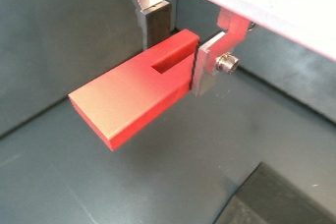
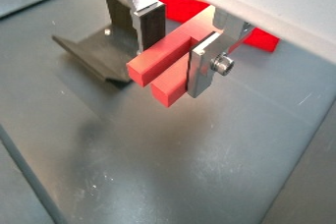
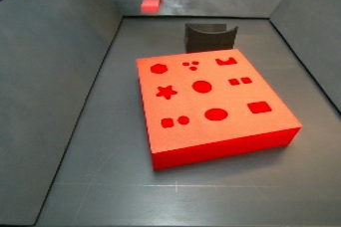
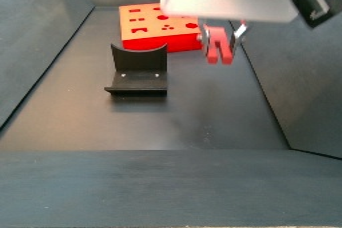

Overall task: Pick up the double-square object. Move up. Rotate the double-square object. Place the double-square object on the fixture. Regrasp the double-square object. Move to above the board. Insert the double-square object.
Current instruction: Place the double-square object on the fixture.

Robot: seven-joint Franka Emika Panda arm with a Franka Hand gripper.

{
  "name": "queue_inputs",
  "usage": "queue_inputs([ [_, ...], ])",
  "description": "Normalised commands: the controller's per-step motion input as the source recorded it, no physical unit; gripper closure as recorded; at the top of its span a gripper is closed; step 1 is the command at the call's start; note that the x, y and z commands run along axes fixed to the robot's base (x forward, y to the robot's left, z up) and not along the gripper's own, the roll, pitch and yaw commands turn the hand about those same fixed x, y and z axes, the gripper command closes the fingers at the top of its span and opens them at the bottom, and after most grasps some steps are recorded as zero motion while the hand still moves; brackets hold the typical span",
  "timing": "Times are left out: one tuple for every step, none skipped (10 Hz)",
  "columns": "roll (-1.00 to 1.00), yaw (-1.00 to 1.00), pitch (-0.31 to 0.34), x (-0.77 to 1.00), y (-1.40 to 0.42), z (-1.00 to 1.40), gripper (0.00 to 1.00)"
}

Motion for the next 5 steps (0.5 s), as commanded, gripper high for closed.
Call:
queue_inputs([
  [0.08, -0.01, 0.055, -0.03, 0.01, 1.0, 1.0],
  [0.09, -0.01, 0.06, -0.03, 0.01, 0.92, 1.0],
  [0.09, 0.0, 0.065, -0.03, 0.01, 0.82, 1.0],
  [0.09, 0.01, 0.073, -0.01, 0.01, 0.61, 1.0],
  [0.1, 0.02, 0.085, -0.01, 0.01, 0.45, 1.0],
])
